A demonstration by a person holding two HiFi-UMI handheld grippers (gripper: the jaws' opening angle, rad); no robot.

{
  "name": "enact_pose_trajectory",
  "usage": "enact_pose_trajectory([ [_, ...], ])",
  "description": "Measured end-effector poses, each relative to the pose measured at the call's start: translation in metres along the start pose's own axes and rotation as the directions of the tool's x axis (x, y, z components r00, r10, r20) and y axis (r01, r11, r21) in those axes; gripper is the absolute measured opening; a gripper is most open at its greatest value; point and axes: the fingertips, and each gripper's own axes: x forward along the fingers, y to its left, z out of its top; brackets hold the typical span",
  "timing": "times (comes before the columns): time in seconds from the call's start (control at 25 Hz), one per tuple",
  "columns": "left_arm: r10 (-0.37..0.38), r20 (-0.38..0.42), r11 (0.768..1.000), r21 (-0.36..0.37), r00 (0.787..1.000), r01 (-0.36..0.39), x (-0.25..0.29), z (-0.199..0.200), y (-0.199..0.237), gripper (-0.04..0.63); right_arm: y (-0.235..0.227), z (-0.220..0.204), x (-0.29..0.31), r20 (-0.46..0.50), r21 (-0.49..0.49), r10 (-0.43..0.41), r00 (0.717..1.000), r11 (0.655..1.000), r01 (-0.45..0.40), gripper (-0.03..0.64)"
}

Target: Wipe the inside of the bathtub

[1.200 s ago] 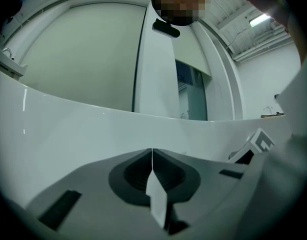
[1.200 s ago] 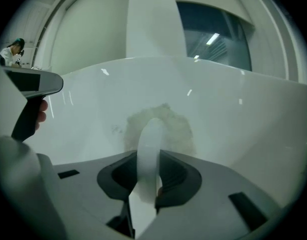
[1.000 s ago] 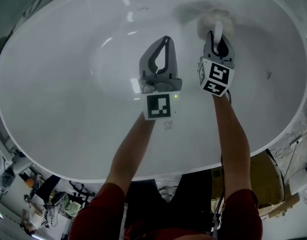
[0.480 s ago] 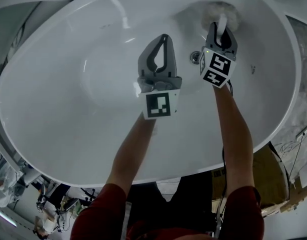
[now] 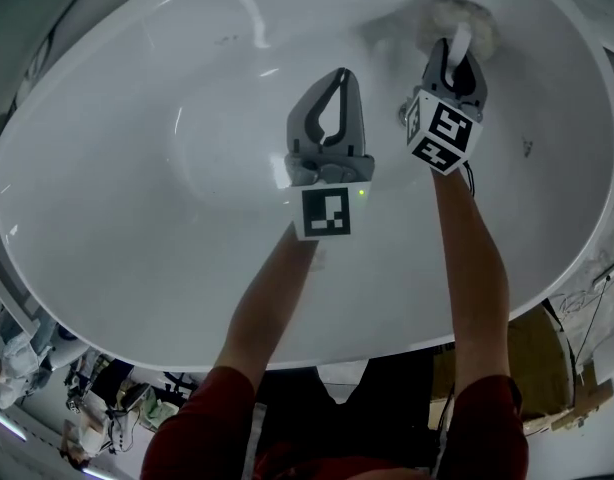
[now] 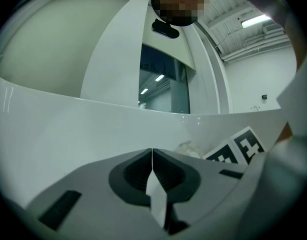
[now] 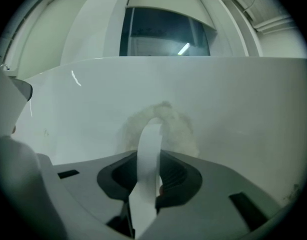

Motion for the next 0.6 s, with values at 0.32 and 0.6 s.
enact_pose_trajectory([
  [0.32,0.055,-0.01,0.998,0.005,0.998,-0.055,-0.035,-0.007,0.072,0.015,0.075,0.008,0.003,0.002,-0.007,0.015,1.0,1.0,-0.015,0.095],
  [0.6,0.152,-0.01,0.988,-0.024,0.988,-0.153,-0.082,-0.012,0.156,0.015,0.154,0.002,-0.007,-0.018,-0.027,0.045,0.999,0.999,-0.046,0.095],
])
